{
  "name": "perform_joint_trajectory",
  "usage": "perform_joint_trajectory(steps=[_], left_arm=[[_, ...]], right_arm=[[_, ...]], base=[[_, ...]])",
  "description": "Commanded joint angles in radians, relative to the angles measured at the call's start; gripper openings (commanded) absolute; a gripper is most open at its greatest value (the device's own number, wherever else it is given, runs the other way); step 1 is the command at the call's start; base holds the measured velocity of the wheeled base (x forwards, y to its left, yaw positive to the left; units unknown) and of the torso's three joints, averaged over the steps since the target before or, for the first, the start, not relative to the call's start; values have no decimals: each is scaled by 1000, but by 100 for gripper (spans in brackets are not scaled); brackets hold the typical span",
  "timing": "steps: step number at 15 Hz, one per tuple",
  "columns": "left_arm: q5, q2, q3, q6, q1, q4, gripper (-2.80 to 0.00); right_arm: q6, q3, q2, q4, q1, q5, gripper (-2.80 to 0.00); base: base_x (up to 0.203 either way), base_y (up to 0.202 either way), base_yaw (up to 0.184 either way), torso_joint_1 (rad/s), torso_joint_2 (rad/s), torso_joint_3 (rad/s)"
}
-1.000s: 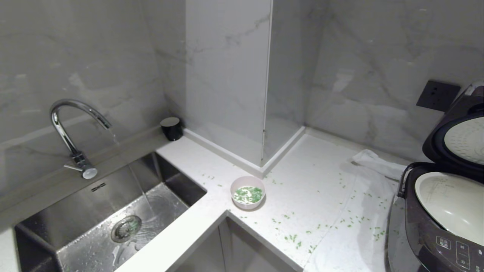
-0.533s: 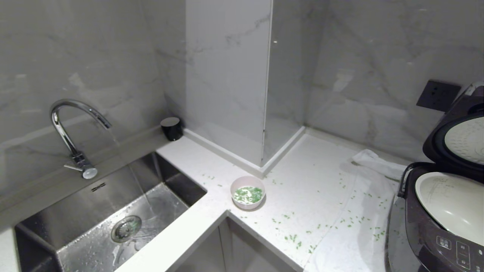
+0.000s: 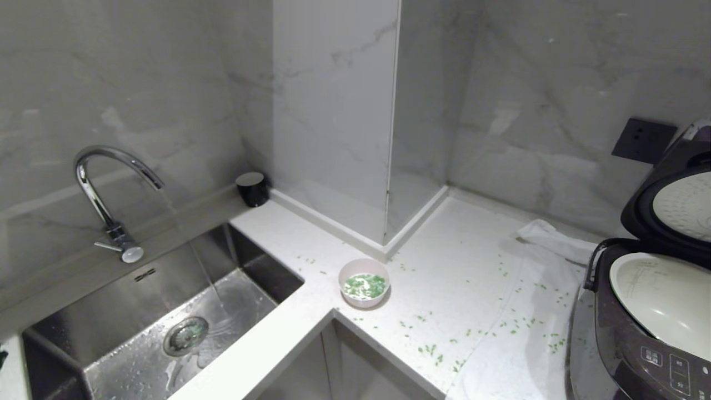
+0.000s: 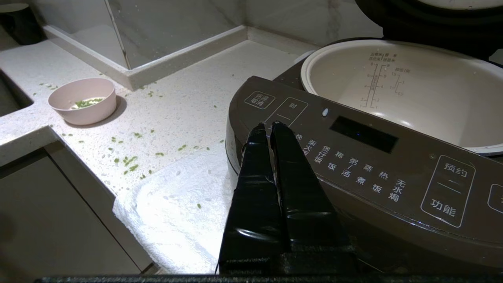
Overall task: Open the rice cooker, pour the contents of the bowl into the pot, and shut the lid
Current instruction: Fill a bowl with water from the tap
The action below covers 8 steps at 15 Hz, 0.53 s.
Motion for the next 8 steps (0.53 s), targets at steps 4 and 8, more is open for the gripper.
perform_joint_trajectory(steps=[4,8], left_arm=[[-14,673,-340,-107,-199,-116,-280],[183,1052,-556,-204,-466,-141,-280]], right_arm=[[0,0,2,0,0,1,-280],[0,0,2,0,0,1,-280]], base=[[0,0,0,0,0,0],[0,0,0,0,0,0]])
